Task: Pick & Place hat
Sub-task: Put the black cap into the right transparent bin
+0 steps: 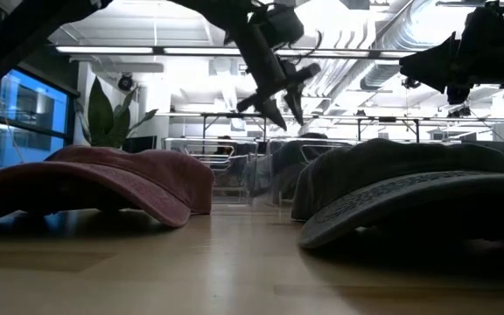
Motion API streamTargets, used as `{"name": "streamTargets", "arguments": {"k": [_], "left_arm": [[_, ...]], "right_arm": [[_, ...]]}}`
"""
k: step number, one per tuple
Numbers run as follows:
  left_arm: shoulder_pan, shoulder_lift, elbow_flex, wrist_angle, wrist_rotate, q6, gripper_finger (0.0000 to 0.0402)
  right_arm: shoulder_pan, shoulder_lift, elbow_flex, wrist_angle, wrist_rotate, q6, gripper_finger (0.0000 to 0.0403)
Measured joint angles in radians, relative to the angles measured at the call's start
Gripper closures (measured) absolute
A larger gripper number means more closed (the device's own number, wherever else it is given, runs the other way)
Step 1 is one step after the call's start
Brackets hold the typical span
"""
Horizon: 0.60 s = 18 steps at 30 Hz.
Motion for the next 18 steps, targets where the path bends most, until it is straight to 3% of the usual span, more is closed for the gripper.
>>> {"name": "streamTargets", "arguments": {"k": [9,18], "left_arm": [[-0.008,-0.003,0.156,-0.072,-0.007,0.011,0.0229],[-0.076,-0.002,0.257,-0.129,0.147,0.089,0.0229]], "right_arm": [[0.0,0.0,0.0,0.0,0.0,0.0,0.0263],[0.0,0.0,0.0,0.0,0.0,0.0,0.0263]]}}
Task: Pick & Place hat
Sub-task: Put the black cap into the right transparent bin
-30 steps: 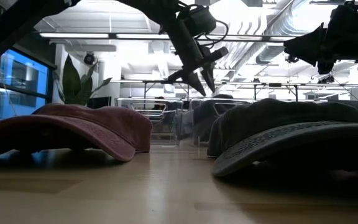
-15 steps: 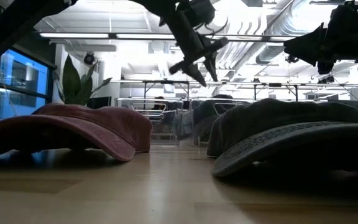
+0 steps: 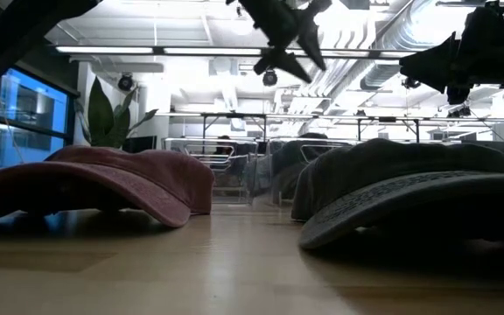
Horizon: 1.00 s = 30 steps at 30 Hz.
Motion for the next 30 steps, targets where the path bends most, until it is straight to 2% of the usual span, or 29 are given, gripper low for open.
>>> {"name": "streamTargets", "arguments": {"k": [5,14,21,24,26,30], "left_arm": [[-0.052,0.0,0.035,-0.054,-0.001,-0.022,0.0229],[-0.113,-0.047,0.038,-0.191,-0.03,-0.15,0.0229],[-0.12,-0.087,0.036,-0.257,-0.035,-0.138,0.0229],[-0.12,-0.122,-0.003,-0.281,-0.026,-0.111,0.0229],[-0.12,-0.15,-0.044,-0.235,-0.02,-0.09,0.0229],[-0.12,-0.257,-0.197,-0.207,-0.004,-0.069,0.0229]], "right_arm": [[0.0,0.0,0.0,0.0,0.0,0.0,0.0263],[0.0,0.0,0.0,0.0,0.0,0.0,0.0263],[0.0,0.0,0.0,0.0,0.0,0.0,0.0263],[0.0,0.0,0.0,0.0,0.0,0.0,0.0263],[0.0,0.0,0.0,0.0,0.0,0.0,0.0263],[0.0,0.0,0.0,0.0,0.0,0.0,0.0263]]}}
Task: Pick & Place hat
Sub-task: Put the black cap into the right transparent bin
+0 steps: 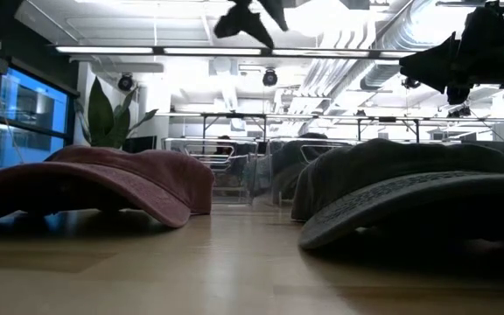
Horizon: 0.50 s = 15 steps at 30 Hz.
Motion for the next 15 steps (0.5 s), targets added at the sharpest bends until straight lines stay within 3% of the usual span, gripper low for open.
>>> {"name": "streamTargets", "arguments": {"k": [7,15], "left_arm": [[0.0,-0.312,-0.46,0.243,0.018,-0.044,0.0229],[0.0,-0.6,-0.914,0.559,0.138,-0.134,0.0229]], "right_arm": [[0.0,0.0,0.0,0.0,0.0,0.0,0.0263],[0.0,0.0,0.0,-0.003,0.0,0.0,0.0263]]}}
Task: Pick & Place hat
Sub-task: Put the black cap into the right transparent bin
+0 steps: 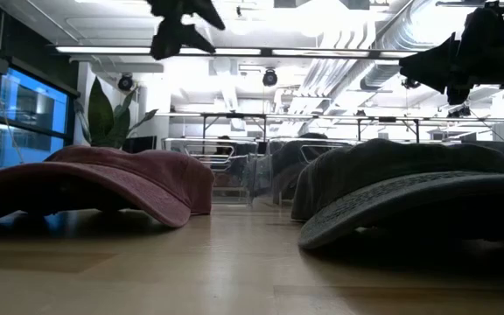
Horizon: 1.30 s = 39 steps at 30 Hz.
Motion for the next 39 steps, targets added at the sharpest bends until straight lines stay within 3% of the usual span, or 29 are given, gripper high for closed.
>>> {"name": "streamTargets", "arguments": {"k": [12,19,25,29,39], "left_arm": [[0.0,-0.304,-0.522,0.511,0.106,0.008,0.0229],[0.0,-0.463,-0.748,0.714,0.074,0.008,0.0229],[0.0,-0.554,-0.892,0.856,-0.026,0.051,0.0229],[0.0,-0.599,-0.962,0.931,-0.033,0.061,0.0229],[0.0,-0.676,-1.038,0.976,-0.073,0.06,0.0229]], "right_arm": [[0.0,0.0,0.0,-0.002,0.0,0.0,0.0263],[0.0,0.0,0.0,-0.003,0.0,0.0,0.0263],[0.0,0.0,0.0,-0.004,0.0,0.0,0.0263],[0.0,0.0,0.0,-0.003,0.0,0.0,0.0263],[0.0,0.0,0.0,-0.003,0.0,0.0,0.0263]]}}
